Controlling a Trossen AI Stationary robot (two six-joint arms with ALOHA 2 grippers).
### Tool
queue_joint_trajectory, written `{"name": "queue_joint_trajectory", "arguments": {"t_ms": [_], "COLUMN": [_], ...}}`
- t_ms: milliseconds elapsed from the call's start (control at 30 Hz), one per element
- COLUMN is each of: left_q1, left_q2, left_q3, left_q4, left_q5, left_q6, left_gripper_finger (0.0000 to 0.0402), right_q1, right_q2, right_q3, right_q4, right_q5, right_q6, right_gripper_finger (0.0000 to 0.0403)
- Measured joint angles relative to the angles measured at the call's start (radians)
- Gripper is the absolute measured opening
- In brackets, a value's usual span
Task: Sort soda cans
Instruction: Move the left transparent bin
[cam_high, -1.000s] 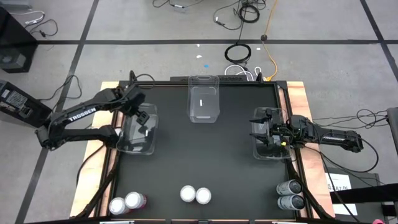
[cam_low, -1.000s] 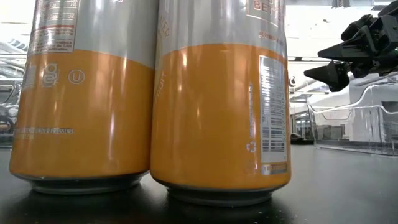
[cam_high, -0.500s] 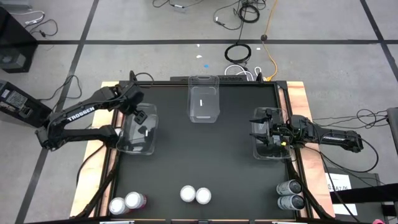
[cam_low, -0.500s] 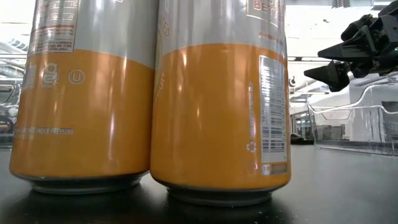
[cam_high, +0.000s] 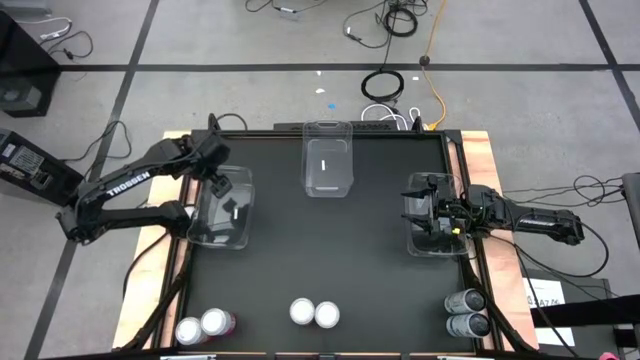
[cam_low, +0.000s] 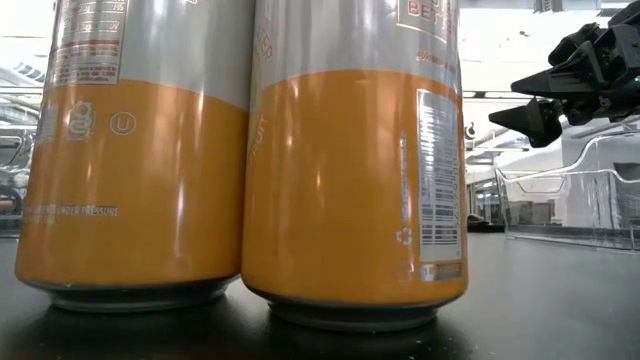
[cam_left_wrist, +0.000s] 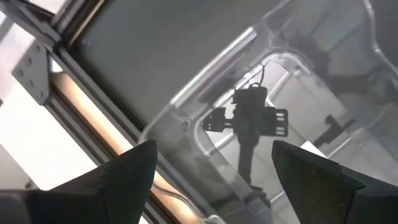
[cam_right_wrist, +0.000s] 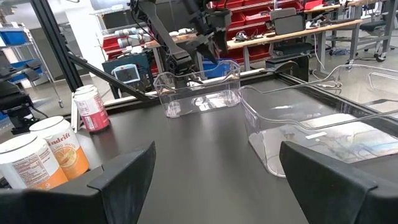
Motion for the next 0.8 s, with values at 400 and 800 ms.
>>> {"name": "queue_joint_trajectory", "arguments": {"t_ms": [400, 800], "left_q1": [0.102, 0.104], "left_q2": [0.131, 0.253], "left_q3": [0.0, 0.001], "left_q4": [0.065, 0.115], "left_q5": [0.053, 0.06], "left_q6": [0.204, 0.262], "left_gripper_finger": [0.0314, 0.0178], "right_q1": [0.0, 0.0], "right_q2": [0.0, 0.0], "right_q3": [0.0, 0.0], "right_q4": [0.0, 0.0], "right_q5": [0.0, 0.0], "right_q6": [0.0, 0.0], "right_gripper_finger": [0.0336, 0.0336]}}
